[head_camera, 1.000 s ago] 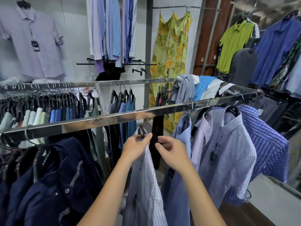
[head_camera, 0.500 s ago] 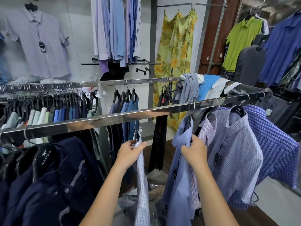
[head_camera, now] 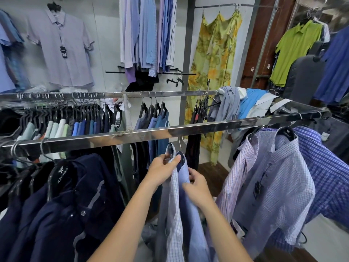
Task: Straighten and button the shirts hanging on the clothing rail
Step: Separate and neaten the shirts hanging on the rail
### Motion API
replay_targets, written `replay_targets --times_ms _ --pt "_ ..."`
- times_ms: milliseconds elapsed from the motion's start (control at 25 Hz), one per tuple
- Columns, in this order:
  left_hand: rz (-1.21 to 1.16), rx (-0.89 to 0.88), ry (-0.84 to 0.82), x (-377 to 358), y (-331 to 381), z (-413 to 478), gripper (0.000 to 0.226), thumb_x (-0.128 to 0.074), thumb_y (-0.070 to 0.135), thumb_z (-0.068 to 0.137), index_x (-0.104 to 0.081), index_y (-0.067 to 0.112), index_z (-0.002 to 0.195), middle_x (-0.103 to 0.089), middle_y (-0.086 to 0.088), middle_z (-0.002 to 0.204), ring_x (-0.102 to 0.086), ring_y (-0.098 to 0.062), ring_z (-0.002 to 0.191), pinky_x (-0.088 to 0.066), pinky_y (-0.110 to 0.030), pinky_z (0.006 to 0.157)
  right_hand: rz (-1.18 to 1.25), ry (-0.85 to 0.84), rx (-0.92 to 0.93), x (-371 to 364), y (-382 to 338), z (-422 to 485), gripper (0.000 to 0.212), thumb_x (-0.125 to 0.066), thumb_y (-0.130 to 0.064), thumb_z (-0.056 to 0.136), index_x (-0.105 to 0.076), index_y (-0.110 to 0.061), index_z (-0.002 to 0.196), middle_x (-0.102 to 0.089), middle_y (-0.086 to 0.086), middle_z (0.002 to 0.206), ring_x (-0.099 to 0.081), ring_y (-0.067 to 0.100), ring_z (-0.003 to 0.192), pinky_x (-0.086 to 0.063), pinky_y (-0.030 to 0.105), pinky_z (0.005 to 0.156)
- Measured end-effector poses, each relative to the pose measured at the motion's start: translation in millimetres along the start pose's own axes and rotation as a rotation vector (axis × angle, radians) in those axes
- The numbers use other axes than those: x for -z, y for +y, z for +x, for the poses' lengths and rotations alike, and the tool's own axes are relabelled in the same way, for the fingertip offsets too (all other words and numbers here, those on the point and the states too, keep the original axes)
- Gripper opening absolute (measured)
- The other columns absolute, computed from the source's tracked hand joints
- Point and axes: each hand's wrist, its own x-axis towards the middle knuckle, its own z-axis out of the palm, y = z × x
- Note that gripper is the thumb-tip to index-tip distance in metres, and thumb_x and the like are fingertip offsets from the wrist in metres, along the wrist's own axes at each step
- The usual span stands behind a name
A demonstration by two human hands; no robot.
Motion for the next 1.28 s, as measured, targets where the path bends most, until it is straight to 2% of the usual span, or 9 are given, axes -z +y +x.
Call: replay_targets --times_ms 120,280,440,520,680,800,920,1080,1280 --pt "0.035 0.058 -0.045 -6.0 -2.4 -1.5 0.078 -0.067 0.079 0.059 -0.067 0.025 0.115 -0.073 0.008 0.098 -0.069 -0.01 0.092 -0.056 -0.035 0.091 0.049 0.0 -0.01 -13.5 3.1 -6.6 0.05 -0.055 -0.005 0.079 -0.066 -0.036 0.116 -0.076 0.0 0.095 -0.073 0.024 0.086 -0.059 0.05 0.084" --pt "0.1 0.125 -0.118 -8.2 -6.7 -6.1 0.09 -0.083 0.077 0.044 -0.066 0.023 0.114 -0.073 0.008 0.106 -0.07 -0.009 0.097 -0.058 -0.033 0.088 0.017 0.005 0.03 -23.8 3.4 -17.8 0.045 -0.053 -0.007 0.08 -0.059 -0.036 0.115 -0.072 0.005 0.106 -0.068 0.024 0.097 -0.056 0.044 0.085" --pt "0.204 0.072 -0.099 -1.6 -4.1 -10.9 0.024 -0.08 0.036 0.07 -0.064 0.019 0.078 -0.068 0.007 0.077 -0.066 -0.01 0.075 -0.05 -0.023 0.063 0.009 -0.069 0.078 -31.6 4.5 -27.0 0.04 -0.058 -0.019 0.071 -0.062 -0.032 0.109 -0.061 0.01 0.076 -0.056 0.023 0.064 -0.047 0.035 0.059" --pt "0.268 0.028 -0.077 5.8 -5.0 -12.4 0.021 -0.071 0.027 0.074 -0.055 0.018 0.064 -0.056 0.008 0.061 -0.054 -0.011 0.061 -0.042 -0.023 0.057 0.083 -0.163 0.083 -29.8 7.8 -26.6 0.045 -0.065 -0.013 0.079 -0.061 -0.031 0.119 -0.053 0.003 0.074 -0.047 0.016 0.061 -0.042 0.028 0.058" --pt "0.358 -0.075 -0.095 17.2 -7.7 -16.9 0.021 -0.065 0.026 0.078 -0.054 0.019 0.061 -0.051 0.01 0.057 -0.045 -0.007 0.054 -0.035 -0.016 0.047 -0.064 -0.006 0.043 1.4 19.5 -6.9 0.049 -0.072 0.001 0.081 -0.063 -0.031 0.117 -0.061 -0.001 0.104 -0.057 0.013 0.077 -0.047 0.015 0.072" --pt "0.392 -0.164 -0.192 20.0 -7.1 -19.0 0.013 -0.061 0.025 0.077 -0.056 0.017 0.068 -0.052 0.012 0.062 -0.047 -0.007 0.061 -0.038 -0.02 0.056 -0.33 0.129 0.091 30.7 23.7 4.1 0.074 -0.068 -0.004 0.068 -0.053 -0.025 0.137 -0.045 -0.008 0.129 -0.05 0.015 0.117 -0.044 0.027 0.099" --pt "0.401 -0.194 -0.328 21.2 -1.8 -17.7 0.013 -0.06 0.016 0.078 -0.059 0.026 0.069 -0.052 0.016 0.061 -0.046 -0.006 0.06 -0.037 -0.023 0.058 -0.512 0.028 0.125 45.0 17.0 10.6 0.09 -0.062 -0.006 0.064 -0.041 -0.029 0.148 -0.049 -0.004 0.132 -0.041 0.016 0.129 -0.04 0.038 0.108" --pt "0.407 -0.214 -0.457 24.3 7.6 -14.7 0.031 -0.06 0.005 0.082 -0.064 0.035 0.083 -0.066 0.02 0.069 -0.049 0.0 0.055 -0.041 -0.017 0.058 -0.708 -0.065 0.073 65.0 5.6 13.0 0.061 -0.065 -0.034 0.061 -0.056 -0.032 0.122 -0.068 -0.003 0.104 -0.063 0.021 0.103 -0.054 0.039 0.086" --pt "0.483 -0.365 -0.247 25.9 6.7 4.6 0.027 -0.065 0.009 0.079 -0.059 0.034 0.089 -0.064 0.012 0.082 -0.061 -0.013 0.077 -0.053 -0.035 0.08 -0.666 -0.085 0.139 67.4 -10.3 3.3 0.028 -0.068 -0.037 0.062 -0.064 -0.023 0.085 -0.068 -0.003 0.08 -0.063 0.018 0.075 -0.053 0.036 0.067"
